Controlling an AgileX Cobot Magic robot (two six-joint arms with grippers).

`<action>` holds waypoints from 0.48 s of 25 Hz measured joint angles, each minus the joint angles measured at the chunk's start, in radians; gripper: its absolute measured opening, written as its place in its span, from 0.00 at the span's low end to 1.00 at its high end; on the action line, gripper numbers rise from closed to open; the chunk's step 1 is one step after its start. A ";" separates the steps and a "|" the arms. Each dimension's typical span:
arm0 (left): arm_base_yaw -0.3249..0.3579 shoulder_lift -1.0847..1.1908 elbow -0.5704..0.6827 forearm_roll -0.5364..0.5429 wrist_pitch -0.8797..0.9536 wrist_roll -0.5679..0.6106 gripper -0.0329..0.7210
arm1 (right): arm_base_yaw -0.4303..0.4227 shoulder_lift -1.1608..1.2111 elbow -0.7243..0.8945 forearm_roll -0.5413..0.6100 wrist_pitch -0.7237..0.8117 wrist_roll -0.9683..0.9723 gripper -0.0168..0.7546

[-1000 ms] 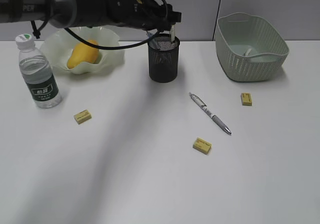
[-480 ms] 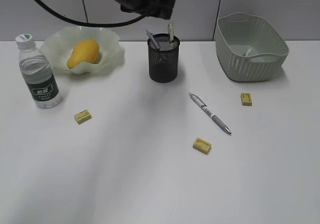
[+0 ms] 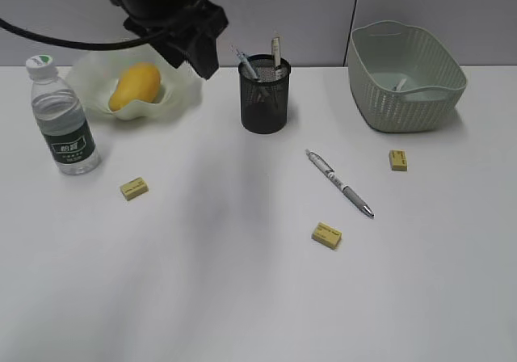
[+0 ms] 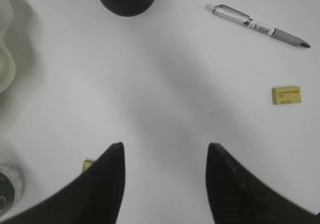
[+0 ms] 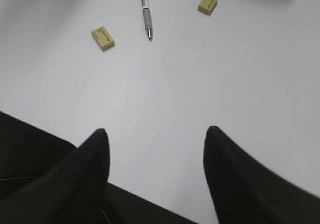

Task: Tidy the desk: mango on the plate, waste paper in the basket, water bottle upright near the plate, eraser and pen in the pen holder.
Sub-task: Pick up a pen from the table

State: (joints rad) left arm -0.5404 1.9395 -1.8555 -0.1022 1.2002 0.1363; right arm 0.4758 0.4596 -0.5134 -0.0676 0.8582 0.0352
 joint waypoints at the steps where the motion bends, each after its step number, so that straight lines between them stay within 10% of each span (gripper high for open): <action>1: 0.000 -0.012 0.000 0.001 0.009 0.000 0.57 | 0.000 0.000 0.000 0.000 0.000 0.004 0.64; 12: 0.000 -0.284 0.196 0.008 0.014 -0.012 0.50 | 0.000 0.000 0.000 0.000 0.000 0.016 0.64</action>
State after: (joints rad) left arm -0.5404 1.6553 -1.6594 -0.0939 1.2138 0.1241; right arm 0.4758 0.4596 -0.5134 -0.0676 0.8582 0.0517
